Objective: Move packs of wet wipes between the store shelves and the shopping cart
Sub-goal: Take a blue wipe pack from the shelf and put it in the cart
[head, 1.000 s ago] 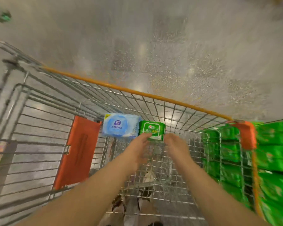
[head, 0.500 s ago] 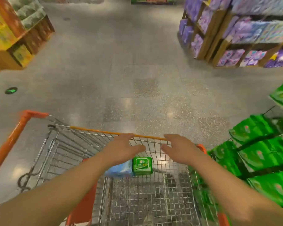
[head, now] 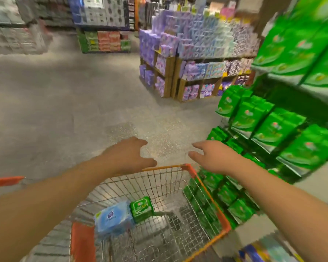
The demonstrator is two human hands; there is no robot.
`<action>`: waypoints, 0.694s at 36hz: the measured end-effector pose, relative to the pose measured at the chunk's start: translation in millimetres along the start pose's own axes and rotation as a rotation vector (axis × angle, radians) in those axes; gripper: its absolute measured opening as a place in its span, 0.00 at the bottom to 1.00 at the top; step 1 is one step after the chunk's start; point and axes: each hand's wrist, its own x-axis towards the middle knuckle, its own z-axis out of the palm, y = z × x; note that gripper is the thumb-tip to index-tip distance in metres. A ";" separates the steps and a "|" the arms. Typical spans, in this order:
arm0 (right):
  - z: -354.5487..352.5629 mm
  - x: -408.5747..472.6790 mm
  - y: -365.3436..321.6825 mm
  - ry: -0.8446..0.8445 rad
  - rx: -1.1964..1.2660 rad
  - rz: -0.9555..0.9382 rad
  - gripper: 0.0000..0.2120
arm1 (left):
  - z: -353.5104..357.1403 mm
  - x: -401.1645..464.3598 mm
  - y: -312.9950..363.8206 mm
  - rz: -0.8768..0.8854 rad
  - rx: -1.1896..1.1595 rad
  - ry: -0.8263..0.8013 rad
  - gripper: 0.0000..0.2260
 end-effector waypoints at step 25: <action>-35.9 -372.4 222.2 0.191 0.092 0.674 0.36 | 50.2 -81.5 388.6 0.791 0.248 -0.059 0.45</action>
